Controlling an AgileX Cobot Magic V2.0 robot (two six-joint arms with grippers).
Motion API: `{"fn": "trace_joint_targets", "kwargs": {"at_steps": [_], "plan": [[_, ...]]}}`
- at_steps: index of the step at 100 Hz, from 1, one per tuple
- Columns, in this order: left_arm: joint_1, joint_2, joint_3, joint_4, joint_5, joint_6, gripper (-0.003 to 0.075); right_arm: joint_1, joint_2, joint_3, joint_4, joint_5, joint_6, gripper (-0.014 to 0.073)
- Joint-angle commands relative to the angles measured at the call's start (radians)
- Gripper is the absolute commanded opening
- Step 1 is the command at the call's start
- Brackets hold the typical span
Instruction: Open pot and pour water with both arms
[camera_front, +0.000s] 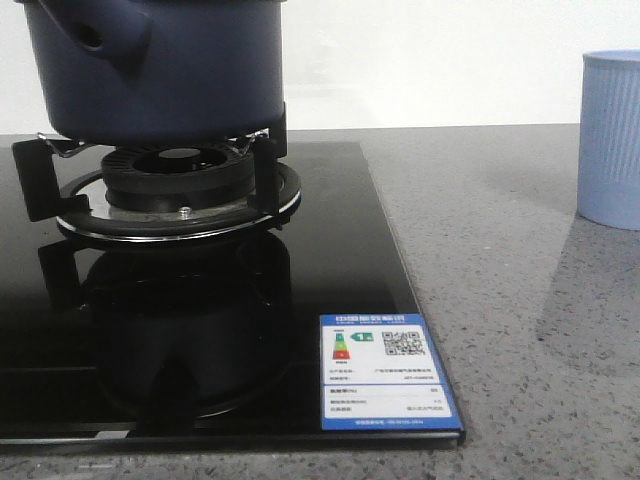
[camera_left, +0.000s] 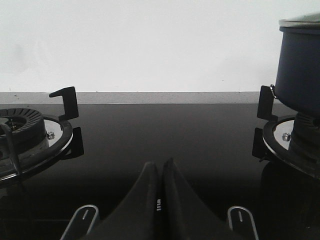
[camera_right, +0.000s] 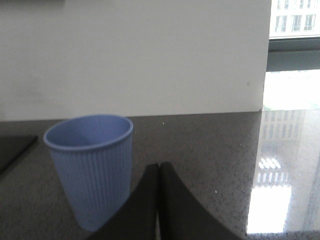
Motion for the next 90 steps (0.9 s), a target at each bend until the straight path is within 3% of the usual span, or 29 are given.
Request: {"fn": "trace_joint_targets", "kwargs": {"at_steps": [1,12,40,48,90], "plan": [[-0.003,-0.026,0.015,-0.010,-0.077,-0.008,-0.0016,0.042,-0.003,-0.027,0.105,0.007,-0.189,-0.0051],[-0.003,-0.026,0.015,-0.010,-0.077,-0.008,-0.0016,0.065,-0.050,-0.011,0.111,0.082,-0.212,-0.0051],[-0.003,-0.026,0.015,-0.010,-0.077,-0.008,-0.0016,0.057,-0.219,0.147,0.111,0.016,-0.206,-0.0051],[-0.003,-0.026,0.015,-0.010,-0.077,-0.008,-0.0016,0.057,-0.258,0.145,0.111,0.086,-0.199,-0.0051],[-0.003,-0.026,0.015,-0.010,-0.077,-0.008,-0.0016,0.055,-0.257,0.145,0.111,0.138,-0.199,-0.0051]]}}
